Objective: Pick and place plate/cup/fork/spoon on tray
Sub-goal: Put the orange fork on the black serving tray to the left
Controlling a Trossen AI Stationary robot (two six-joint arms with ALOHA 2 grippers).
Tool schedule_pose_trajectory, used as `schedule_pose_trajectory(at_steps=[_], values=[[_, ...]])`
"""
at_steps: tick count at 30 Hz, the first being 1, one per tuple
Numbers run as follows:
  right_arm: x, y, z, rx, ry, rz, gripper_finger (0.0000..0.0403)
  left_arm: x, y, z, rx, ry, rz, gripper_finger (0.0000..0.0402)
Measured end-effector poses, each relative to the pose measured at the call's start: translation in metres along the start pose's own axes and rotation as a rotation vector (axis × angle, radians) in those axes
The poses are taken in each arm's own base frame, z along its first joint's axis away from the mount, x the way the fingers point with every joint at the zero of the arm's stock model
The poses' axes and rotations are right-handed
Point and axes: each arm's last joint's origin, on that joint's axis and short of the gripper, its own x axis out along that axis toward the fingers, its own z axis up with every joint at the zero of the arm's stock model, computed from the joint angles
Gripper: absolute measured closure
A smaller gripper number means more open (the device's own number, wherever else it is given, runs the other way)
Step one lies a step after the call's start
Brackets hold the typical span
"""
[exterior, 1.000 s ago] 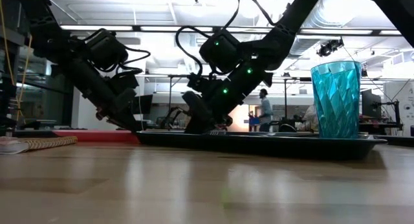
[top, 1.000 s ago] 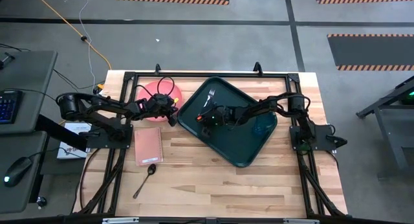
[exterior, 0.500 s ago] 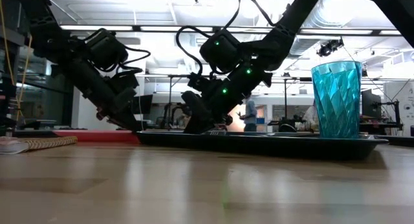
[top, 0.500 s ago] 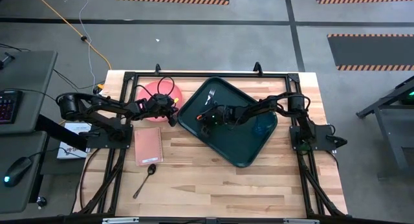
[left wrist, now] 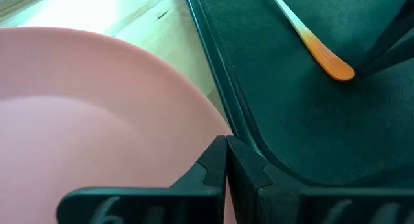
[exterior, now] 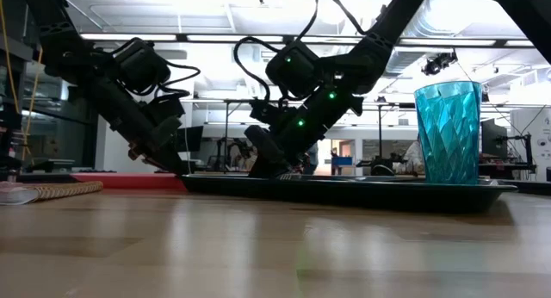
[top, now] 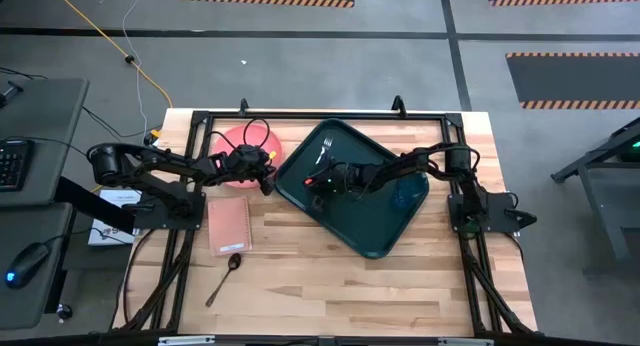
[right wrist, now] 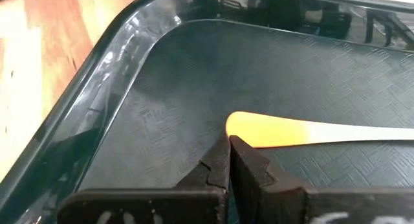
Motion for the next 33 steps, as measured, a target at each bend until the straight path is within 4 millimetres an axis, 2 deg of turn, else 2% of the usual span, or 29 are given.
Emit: schedule_pose_trajectory(at_steps=[20,25,33], values=[[-0.003,-0.001,0.009,-0.032,-0.061,0.024,0.0403,0.000,0.000,0.000,-0.001,-0.001,0.000,0.0401],[-0.002,-0.002,0.000,-0.060,0.032,0.001,0.0403,0.000,0.000,0.000,-0.001,-0.001,0.000,0.0401],[0.001,-0.004,-0.001,-0.056,0.011,-0.021,0.0403,0.000,-0.001,0.002,-0.004,-0.014,-0.037,0.0401]])
